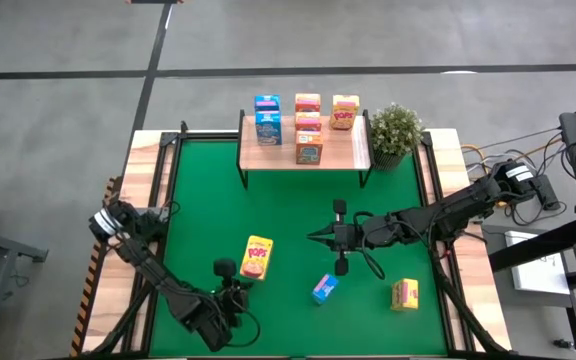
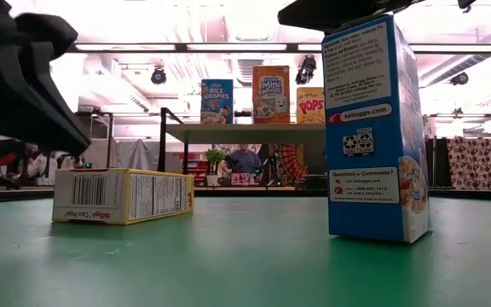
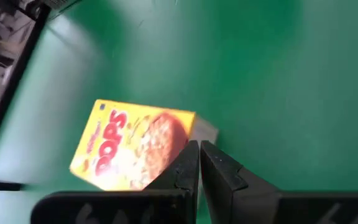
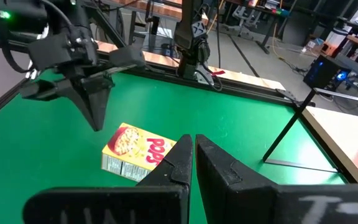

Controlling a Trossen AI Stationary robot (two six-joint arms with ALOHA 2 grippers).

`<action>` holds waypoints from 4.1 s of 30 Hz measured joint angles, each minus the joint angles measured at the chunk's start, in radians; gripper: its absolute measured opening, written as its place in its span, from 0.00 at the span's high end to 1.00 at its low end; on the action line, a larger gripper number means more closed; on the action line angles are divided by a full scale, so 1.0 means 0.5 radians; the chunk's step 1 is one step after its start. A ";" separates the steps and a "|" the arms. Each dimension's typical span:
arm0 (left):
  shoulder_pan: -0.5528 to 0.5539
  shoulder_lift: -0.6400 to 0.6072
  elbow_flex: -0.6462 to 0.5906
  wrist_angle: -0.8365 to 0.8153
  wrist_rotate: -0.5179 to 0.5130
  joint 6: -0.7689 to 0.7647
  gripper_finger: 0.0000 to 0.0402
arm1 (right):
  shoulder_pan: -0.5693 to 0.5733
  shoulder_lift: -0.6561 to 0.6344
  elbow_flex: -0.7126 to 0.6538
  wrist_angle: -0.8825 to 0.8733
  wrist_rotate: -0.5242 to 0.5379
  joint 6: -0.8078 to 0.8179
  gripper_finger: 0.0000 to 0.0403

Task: Stack cereal on shelf
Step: Put the left yellow cereal box on the shelf

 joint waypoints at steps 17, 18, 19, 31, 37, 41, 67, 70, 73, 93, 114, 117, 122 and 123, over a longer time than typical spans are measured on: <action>0.032 0.012 -0.055 -0.003 0.051 -0.097 1.00 | 0.000 0.000 0.000 -0.001 0.000 -0.004 0.98; 0.032 0.007 -0.037 -0.002 -0.011 -0.075 1.00 | 0.000 0.000 0.000 -0.001 0.000 -0.003 0.98; 0.032 0.003 -0.020 0.001 -0.076 -0.035 1.00 | 0.000 0.000 0.000 -0.002 0.000 -0.002 0.98; 0.048 0.022 -0.089 0.003 0.022 -0.132 1.00 | 0.001 0.000 0.000 -0.009 0.000 -0.002 0.98; 0.036 0.027 -0.091 0.063 0.208 -0.189 1.00 | 0.000 0.000 0.000 -0.008 0.000 0.000 0.98; 0.034 0.027 -0.090 0.102 0.227 -0.230 1.00 | 0.000 0.000 0.000 -0.008 -0.001 0.000 0.98; -0.088 -0.041 0.003 0.003 0.262 -0.017 1.00 | 0.002 0.000 0.000 0.002 -0.001 0.329 0.98; -0.085 -0.086 0.006 -0.007 0.205 0.087 1.00 | 0.005 0.000 0.000 0.009 0.000 0.454 0.98; -0.095 -0.133 0.002 -0.040 0.188 0.220 1.00 | 0.005 0.000 0.010 0.011 0.000 0.535 0.98; -0.347 -0.676 -0.288 -0.136 -0.194 0.274 1.00 | 0.001 0.765 1.170 -0.841 0.053 0.793 0.98; -0.400 -0.449 -1.081 1.756 -0.141 0.714 1.00 | 0.018 1.077 1.665 -1.643 -0.051 1.654 0.89; -0.387 -0.388 -1.071 1.806 -0.151 0.761 1.00 | 0.023 1.107 1.662 -1.630 -0.045 1.650 0.79; -0.342 -0.318 -1.058 1.839 -0.250 0.788 1.00 | 0.023 1.158 1.662 -1.560 -0.037 1.666 0.61; -0.324 -0.306 -1.059 1.859 -0.253 0.788 1.00 | 0.023 1.168 1.662 -1.544 -0.037 1.669 0.58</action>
